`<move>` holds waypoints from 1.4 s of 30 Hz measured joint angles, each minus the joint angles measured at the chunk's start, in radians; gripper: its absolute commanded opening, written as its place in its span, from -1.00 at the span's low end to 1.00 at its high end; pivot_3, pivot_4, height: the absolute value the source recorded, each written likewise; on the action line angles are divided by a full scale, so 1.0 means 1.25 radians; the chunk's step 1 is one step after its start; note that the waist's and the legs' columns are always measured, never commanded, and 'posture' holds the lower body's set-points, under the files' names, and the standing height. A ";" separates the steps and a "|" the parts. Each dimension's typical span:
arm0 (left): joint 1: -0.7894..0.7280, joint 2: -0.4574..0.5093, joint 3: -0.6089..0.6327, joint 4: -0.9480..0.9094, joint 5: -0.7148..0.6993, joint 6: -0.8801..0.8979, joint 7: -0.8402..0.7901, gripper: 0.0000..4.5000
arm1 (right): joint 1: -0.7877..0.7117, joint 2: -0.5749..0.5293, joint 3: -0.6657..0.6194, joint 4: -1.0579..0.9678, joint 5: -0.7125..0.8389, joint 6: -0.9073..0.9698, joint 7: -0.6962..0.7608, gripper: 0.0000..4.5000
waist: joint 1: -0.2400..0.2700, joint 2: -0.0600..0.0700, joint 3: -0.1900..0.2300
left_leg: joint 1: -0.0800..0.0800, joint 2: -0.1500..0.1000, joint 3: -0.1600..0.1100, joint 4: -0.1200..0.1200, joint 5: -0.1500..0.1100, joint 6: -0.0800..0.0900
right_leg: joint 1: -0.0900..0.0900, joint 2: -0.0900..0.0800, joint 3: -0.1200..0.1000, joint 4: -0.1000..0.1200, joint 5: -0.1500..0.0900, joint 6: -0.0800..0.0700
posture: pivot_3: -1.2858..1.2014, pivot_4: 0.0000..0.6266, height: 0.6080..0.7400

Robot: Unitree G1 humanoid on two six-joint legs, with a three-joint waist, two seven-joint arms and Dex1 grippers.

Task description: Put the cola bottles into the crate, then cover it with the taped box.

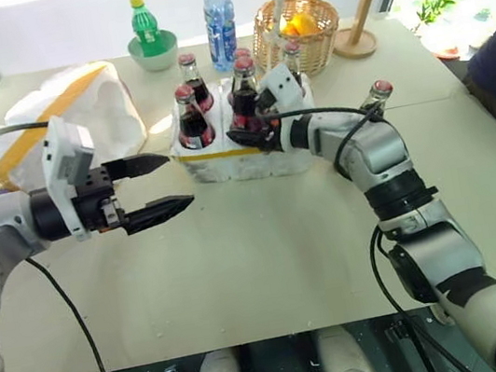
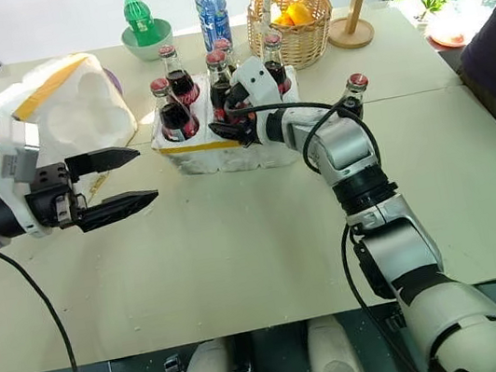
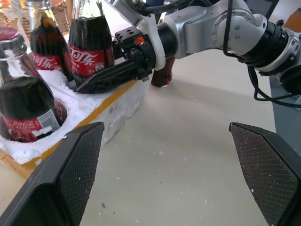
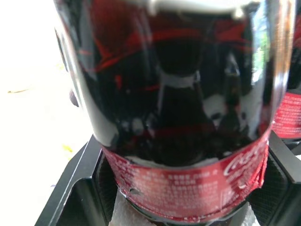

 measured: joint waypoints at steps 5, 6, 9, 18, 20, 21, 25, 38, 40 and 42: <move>-0.031 -0.001 -0.032 0.018 0.011 -0.017 -0.014 1.00 | -0.002 -0.001 -0.019 -0.002 -0.009 0.014 -0.016 0.99 | -0.003 0.000 0.000 | 0.000 0.000 0.000 0.000 0.000 0.000 | 0.000 0.000 0.000 0.000 0.000 0.000 | 0.03 -0.52 1.00; -0.035 -0.001 -0.036 0.024 0.014 -0.018 -0.019 1.00 | 0.002 -0.013 -0.026 -0.023 -0.008 0.033 -0.018 0.99 | -0.001 0.000 0.000 | 0.000 0.000 0.000 0.000 0.000 0.000 | 0.000 0.000 0.000 0.000 0.000 0.000 | 0.03 -0.52 1.00; -0.047 -0.002 -0.057 0.042 0.025 -0.022 -0.034 1.00 | 0.038 -0.091 -0.066 -0.165 0.028 0.136 -0.006 0.99 | 0.010 0.000 0.000 | -0.001 0.000 0.000 0.000 0.000 0.000 | 0.000 0.000 0.000 0.000 0.000 0.000 | 0.03 -0.52 1.00; -0.135 -0.030 -0.137 0.135 0.077 -0.074 -0.107 1.00 | 0.129 -0.216 -0.370 -0.583 0.343 0.641 0.011 0.99 | 0.019 0.000 0.000 | 0.000 0.000 0.000 0.000 0.000 0.000 | 0.001 0.000 0.000 -0.002 0.000 0.000 | 0.03 -0.52 1.00; -0.166 -0.040 -0.163 0.164 0.096 -0.089 -0.130 1.00 | 0.142 -0.217 -0.435 -0.644 0.403 0.724 0.001 0.99 | 0.019 0.000 0.000 | 0.001 0.000 0.000 0.000 0.000 0.001 | 0.001 0.000 0.000 -0.002 0.000 0.000 | 0.03 -0.52 1.00; -0.185 -0.048 -0.179 0.184 0.106 -0.098 -0.141 1.00 | 0.166 -0.221 -0.465 -0.670 0.437 0.749 -0.011 0.99 | 0.020 0.000 0.000 | 0.000 0.000 0.000 0.000 0.000 0.001 | 0.001 0.000 0.000 -0.002 0.000 0.000 | 0.03 -0.52 1.00; -0.234 -0.076 -0.218 0.244 0.144 -0.124 -0.183 1.00 | 0.304 -0.252 -0.534 -0.739 0.555 0.773 -0.077 0.99 | 0.024 -0.001 0.000 | 0.000 -0.001 0.000 0.000 -0.001 0.002 | 0.001 0.000 0.000 -0.004 0.000 0.000 | 0.03 -0.52 1.00; -0.278 -0.129 -0.253 0.275 0.184 -0.140 -0.243 1.00 | 0.606 -0.191 -0.544 -0.815 0.355 0.503 -0.307 0.99 | 0.017 -0.001 -0.001 | 0.001 -0.001 0.000 0.001 -0.001 0.003 | 0.002 0.000 0.001 -0.003 0.000 0.000 | 0.03 -0.52 1.00; -0.278 -0.129 -0.253 0.270 0.184 -0.137 -0.242 1.00 | 0.586 -0.158 -0.513 -0.770 0.323 0.433 -0.316 0.99 | 0.017 -0.001 -0.001 | 0.001 -0.001 0.000 0.001 -0.001 0.002 | 0.002 0.000 0.001 -0.003 0.000 0.000 | 0.03 -0.52 1.00; -0.277 -0.130 -0.253 0.258 0.184 -0.135 -0.239 1.00 | 0.563 -0.145 -0.484 -0.726 0.295 0.378 -0.317 0.99 | 0.017 -0.001 -0.001 | 0.001 -0.001 0.000 0.001 -0.001 0.002 | 0.002 0.000 0.001 -0.003 0.000 0.000 | 0.03 -0.52 1.00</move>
